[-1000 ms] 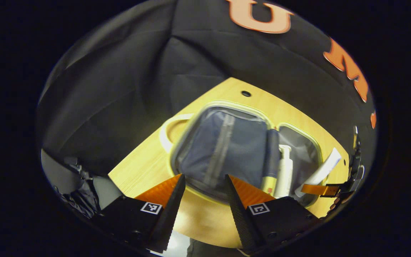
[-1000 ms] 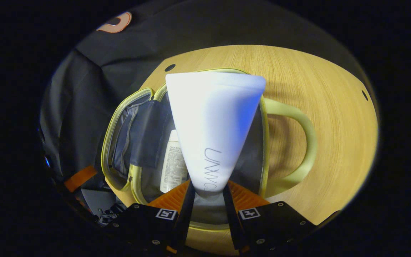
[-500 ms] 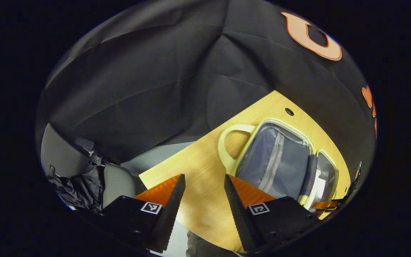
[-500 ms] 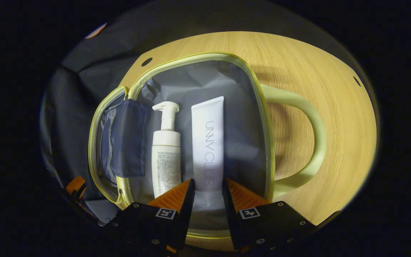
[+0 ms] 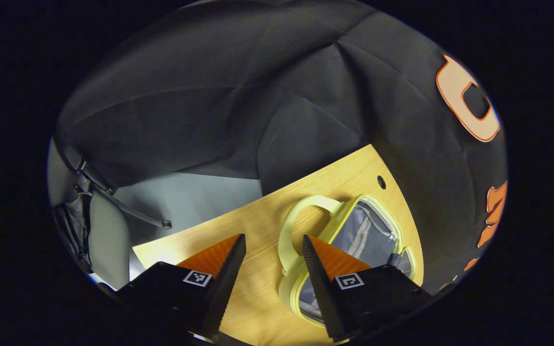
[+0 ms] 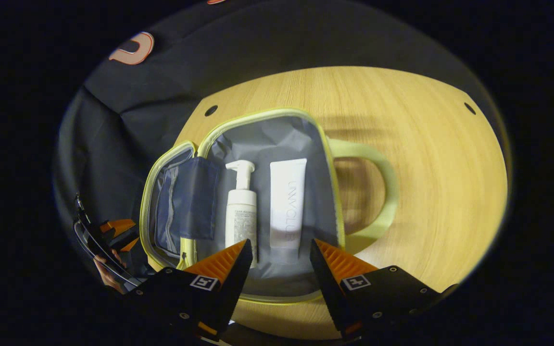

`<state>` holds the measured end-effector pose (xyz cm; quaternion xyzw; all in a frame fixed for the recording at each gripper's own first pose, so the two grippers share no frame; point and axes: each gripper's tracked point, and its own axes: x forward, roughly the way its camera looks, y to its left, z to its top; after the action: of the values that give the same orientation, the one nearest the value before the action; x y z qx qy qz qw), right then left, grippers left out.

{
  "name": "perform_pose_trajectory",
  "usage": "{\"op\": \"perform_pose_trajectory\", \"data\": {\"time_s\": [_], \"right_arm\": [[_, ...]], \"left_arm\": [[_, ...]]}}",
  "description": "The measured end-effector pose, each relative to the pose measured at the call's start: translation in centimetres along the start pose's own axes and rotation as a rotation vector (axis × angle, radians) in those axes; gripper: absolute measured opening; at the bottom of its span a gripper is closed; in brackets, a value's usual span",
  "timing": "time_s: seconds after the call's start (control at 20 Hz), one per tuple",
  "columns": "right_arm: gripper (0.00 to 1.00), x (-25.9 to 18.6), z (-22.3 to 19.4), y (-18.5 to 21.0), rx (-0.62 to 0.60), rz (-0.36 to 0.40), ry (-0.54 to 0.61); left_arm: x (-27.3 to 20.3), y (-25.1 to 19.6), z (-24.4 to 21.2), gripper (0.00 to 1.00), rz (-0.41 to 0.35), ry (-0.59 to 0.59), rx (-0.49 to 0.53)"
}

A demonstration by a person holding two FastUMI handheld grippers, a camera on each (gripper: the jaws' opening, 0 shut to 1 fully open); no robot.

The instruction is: First open the suitcase, pack the skin care products into it, and then close the suitcase.

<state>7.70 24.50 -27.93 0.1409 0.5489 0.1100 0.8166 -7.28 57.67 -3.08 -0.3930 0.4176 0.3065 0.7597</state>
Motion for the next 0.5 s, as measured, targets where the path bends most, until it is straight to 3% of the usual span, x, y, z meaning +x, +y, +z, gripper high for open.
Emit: {"op": "perform_pose_trajectory", "data": {"time_s": [0.4,0.45,0.5], "right_arm": [[0.93,-5.8,2.0,-1.7,0.018,-0.077,-0.209],[0.94,-6.6,2.1,-1.8,0.025,-0.080,-0.228],[0.94,-7.4,2.3,-1.9,0.030,-0.083,-0.250]], "left_arm": [[4.8,-1.6,-1.0,0.77,-0.103,0.119,-0.040],[5.1,-1.5,-1.2,0.60,-0.104,0.133,-0.047],[5.2,-1.3,-1.3,0.58,-0.108,0.142,-0.062]]}}
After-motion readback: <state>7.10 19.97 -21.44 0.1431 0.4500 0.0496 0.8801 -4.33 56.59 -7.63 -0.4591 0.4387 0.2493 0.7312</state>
